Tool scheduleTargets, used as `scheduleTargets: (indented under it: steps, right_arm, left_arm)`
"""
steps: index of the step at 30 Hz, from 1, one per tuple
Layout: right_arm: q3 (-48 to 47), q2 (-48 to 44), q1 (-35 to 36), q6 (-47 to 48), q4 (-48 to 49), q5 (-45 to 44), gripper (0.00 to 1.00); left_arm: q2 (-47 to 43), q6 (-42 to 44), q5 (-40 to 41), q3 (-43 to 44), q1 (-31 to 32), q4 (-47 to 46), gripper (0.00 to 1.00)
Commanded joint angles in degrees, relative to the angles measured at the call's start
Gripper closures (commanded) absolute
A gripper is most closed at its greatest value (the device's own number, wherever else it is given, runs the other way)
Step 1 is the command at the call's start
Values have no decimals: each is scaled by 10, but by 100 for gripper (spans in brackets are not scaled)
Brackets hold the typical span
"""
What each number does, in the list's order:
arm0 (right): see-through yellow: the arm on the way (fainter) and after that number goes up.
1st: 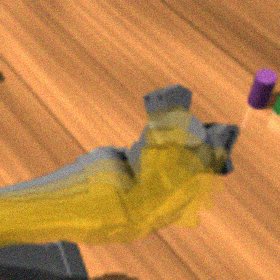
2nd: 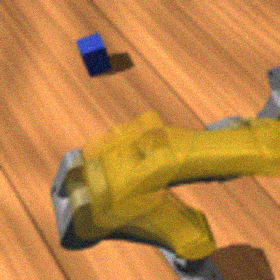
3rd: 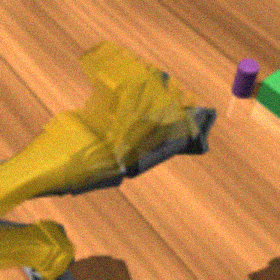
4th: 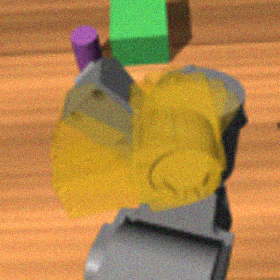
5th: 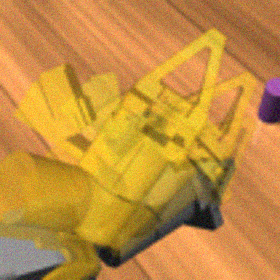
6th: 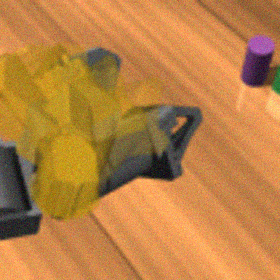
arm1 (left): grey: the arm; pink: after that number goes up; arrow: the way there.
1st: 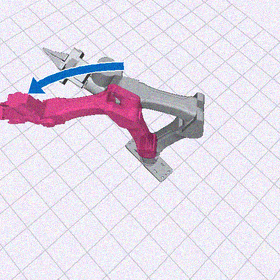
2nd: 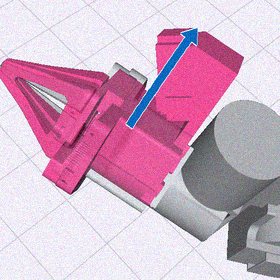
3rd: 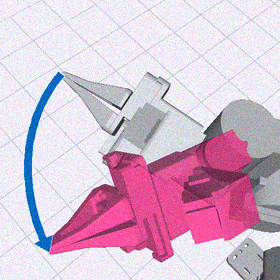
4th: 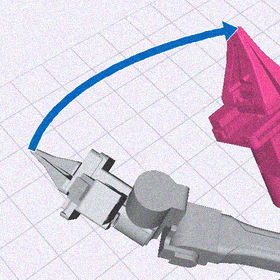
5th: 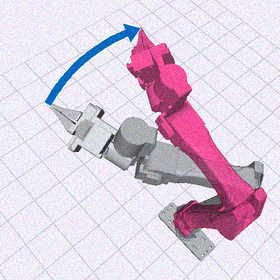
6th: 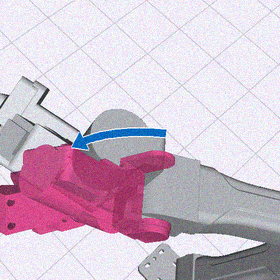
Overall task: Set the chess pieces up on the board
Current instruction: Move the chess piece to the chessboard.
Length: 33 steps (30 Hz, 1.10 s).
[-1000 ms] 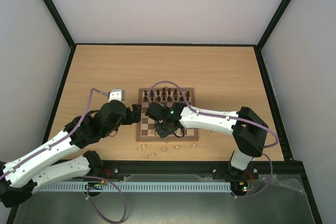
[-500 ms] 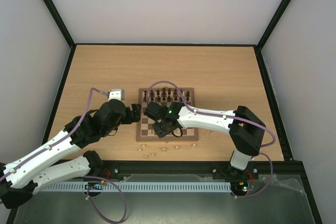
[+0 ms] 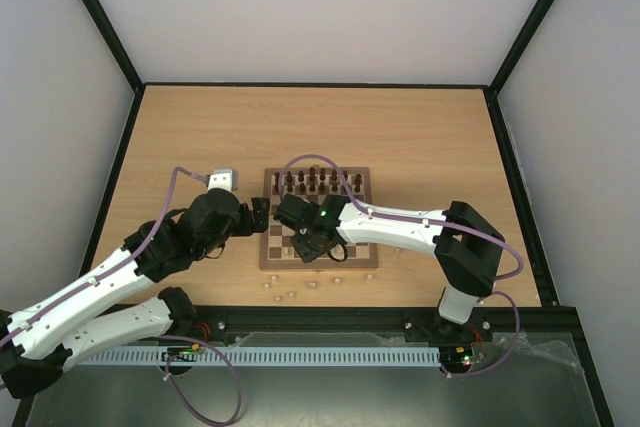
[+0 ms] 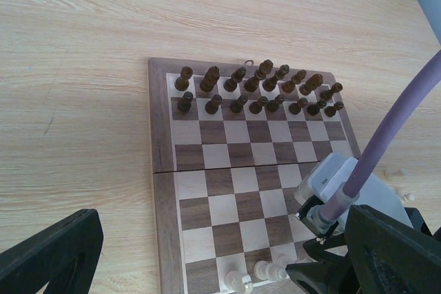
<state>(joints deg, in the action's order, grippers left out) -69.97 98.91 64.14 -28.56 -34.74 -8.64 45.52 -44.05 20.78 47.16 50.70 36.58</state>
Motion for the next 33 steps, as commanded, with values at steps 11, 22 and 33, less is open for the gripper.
scheduleTargets:
  steps: [11,22,33]
  right_arm:
    - [-13,-15,-1,-3,-45,-21,71]
    - [-21,-72,-2,-2,-47,-15,61]
    - [36,-136,-26,-32,-89,-65,57]
  left_arm:
    - [11,9,-7,-5,-4,-14,1]
    - [13,9,-12,-1,-3,-16,1]
    - [11,12,-20,1,-4,-17,1]
